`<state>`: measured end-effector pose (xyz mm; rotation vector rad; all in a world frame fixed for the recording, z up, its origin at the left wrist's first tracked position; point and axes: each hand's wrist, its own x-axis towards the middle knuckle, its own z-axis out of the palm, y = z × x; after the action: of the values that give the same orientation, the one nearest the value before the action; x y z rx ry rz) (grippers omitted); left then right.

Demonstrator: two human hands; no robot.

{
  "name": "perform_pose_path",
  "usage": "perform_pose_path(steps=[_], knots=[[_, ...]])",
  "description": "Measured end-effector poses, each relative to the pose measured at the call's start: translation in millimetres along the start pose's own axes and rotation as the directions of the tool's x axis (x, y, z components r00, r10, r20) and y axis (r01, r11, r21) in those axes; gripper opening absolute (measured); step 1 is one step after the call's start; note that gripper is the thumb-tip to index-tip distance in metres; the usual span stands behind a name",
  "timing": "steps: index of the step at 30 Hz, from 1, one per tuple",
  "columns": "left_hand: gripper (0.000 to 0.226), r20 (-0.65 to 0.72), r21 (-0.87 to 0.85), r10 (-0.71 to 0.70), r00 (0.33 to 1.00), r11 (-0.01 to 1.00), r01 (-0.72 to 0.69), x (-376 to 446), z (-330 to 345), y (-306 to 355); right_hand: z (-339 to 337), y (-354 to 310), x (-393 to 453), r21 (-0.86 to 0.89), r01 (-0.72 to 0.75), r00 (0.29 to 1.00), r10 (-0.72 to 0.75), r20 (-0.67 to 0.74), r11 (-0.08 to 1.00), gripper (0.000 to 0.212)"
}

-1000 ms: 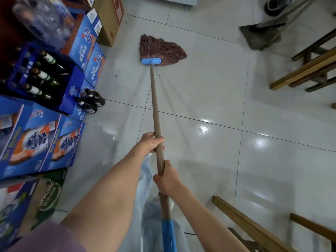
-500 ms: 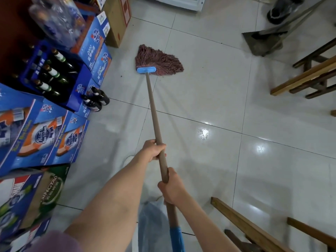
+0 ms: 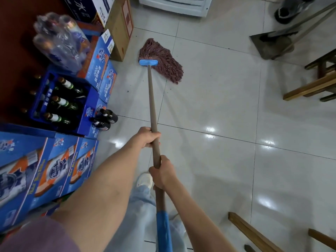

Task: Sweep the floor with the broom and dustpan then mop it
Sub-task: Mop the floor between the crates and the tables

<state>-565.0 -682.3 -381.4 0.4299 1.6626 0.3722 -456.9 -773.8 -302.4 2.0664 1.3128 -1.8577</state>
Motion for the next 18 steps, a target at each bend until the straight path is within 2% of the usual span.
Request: perform_pose_path(steps=[9,14,18], knots=[[0.006,0.003,-0.001,0.003,1.0,1.0,-0.003,26,-29,32,4,-44,32,-0.025,0.005,1.0,-0.004,0.023,1.0,0.016],[0.011,0.006,-0.056,0.017,1.0,0.998,-0.016,18,-24,17,6,-34,24,-0.129,0.032,0.999,-0.031,0.011,0.991,0.019],[0.006,0.024,-0.108,0.015,1.0,0.994,-0.012,4,-10,-2,4,-14,8,-0.147,0.031,0.999,-0.029,0.018,0.989,0.02]])
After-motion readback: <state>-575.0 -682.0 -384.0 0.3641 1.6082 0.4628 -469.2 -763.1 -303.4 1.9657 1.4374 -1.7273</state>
